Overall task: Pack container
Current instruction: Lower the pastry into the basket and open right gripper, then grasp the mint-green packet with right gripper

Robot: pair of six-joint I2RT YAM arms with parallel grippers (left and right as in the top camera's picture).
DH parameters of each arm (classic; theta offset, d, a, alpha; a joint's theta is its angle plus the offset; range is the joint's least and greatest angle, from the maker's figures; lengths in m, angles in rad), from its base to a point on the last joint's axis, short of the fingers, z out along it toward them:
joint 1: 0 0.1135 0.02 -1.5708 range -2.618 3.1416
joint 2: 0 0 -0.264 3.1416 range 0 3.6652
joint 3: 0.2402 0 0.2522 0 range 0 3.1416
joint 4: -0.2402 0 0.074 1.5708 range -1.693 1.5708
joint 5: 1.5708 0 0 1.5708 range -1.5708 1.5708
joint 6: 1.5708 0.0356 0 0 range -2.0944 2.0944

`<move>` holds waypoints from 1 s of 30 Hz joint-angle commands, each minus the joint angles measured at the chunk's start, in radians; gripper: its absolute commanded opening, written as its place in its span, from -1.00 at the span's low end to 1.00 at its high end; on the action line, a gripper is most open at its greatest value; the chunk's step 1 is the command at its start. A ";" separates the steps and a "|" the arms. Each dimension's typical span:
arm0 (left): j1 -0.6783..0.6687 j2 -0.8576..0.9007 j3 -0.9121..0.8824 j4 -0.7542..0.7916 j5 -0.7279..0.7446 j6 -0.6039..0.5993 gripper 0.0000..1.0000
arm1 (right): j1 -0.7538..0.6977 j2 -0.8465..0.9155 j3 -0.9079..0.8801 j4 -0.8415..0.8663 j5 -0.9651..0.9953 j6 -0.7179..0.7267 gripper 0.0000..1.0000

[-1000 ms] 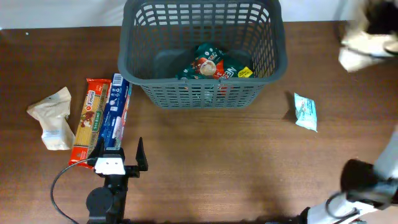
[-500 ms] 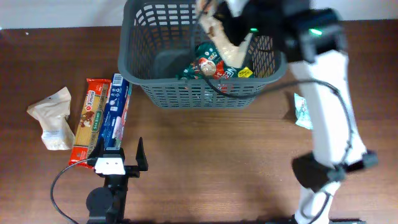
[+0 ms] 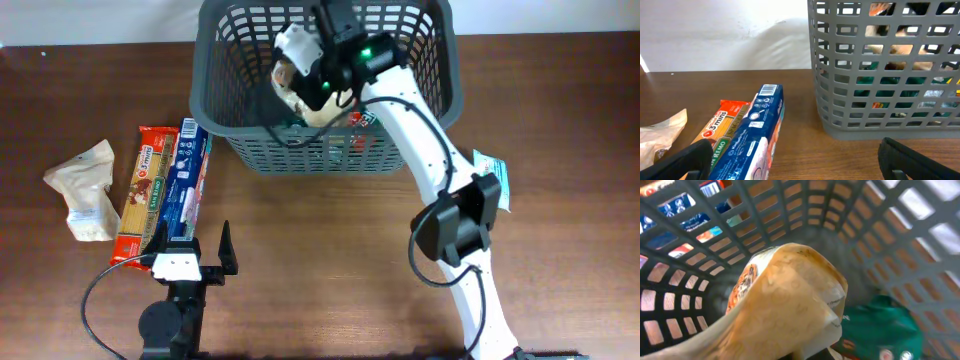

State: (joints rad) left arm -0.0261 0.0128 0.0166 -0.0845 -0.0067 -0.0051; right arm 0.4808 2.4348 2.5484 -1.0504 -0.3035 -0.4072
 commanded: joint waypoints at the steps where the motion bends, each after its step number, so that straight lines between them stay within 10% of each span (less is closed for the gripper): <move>1: -0.004 -0.008 -0.008 0.002 0.011 -0.006 0.99 | 0.005 0.008 0.019 0.010 0.040 0.051 0.05; 7: -0.004 -0.008 -0.008 0.002 0.011 -0.006 0.98 | -0.019 -0.073 0.077 -0.057 0.174 0.136 0.45; 17: -0.004 -0.007 -0.008 0.002 0.011 -0.006 0.99 | -0.254 -0.417 0.080 -0.158 0.275 0.189 0.45; 30: -0.004 -0.007 -0.008 0.002 0.011 -0.006 0.98 | -0.947 -0.660 -0.698 -0.003 -0.035 0.397 0.56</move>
State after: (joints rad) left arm -0.0261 0.0128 0.0166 -0.0849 -0.0063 -0.0051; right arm -0.4404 1.7309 1.9804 -1.0431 -0.1902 -0.0727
